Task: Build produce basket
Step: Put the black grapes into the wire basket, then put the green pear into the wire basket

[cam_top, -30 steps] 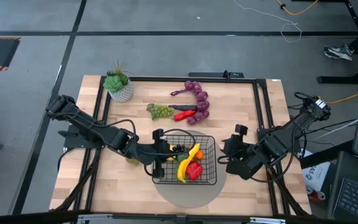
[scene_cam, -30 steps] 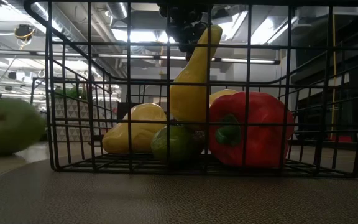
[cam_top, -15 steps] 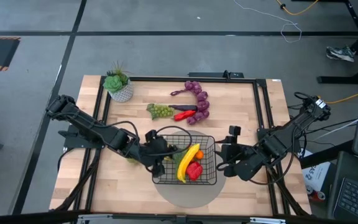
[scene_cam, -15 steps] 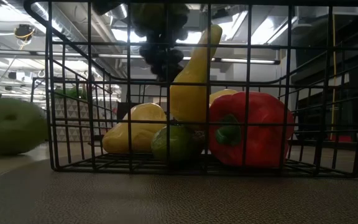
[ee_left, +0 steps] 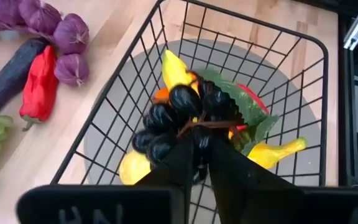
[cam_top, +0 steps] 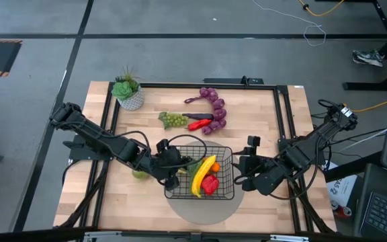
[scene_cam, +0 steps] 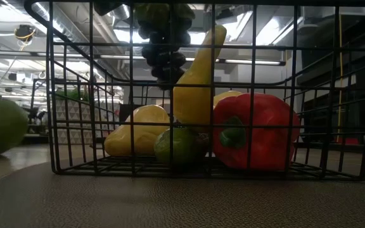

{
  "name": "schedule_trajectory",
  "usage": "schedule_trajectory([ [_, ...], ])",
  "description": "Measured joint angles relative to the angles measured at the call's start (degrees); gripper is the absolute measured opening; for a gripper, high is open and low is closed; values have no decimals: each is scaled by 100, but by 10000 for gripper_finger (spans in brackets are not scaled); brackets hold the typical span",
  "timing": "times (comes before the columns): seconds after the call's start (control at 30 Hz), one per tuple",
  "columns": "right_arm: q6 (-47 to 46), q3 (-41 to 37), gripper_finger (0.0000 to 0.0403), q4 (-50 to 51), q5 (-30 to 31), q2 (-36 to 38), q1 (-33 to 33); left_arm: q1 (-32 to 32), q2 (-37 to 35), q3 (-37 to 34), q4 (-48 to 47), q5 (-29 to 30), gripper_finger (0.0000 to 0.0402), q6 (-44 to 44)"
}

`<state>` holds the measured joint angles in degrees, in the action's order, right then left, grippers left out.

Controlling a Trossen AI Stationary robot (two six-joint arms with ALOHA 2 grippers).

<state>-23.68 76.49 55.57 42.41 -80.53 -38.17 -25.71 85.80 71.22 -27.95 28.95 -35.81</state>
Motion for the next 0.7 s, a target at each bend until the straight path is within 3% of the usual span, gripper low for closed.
schedule_trajectory([
  [0.3, -1, 0, 165, 0, -79, 0, 0, -56, 0, 0, 61, 2, 80, 30],
  [0.7, -2, 0, 165, 0, -197, 0, 2, -94, 0, 0, 66, 192, 86, 30],
])
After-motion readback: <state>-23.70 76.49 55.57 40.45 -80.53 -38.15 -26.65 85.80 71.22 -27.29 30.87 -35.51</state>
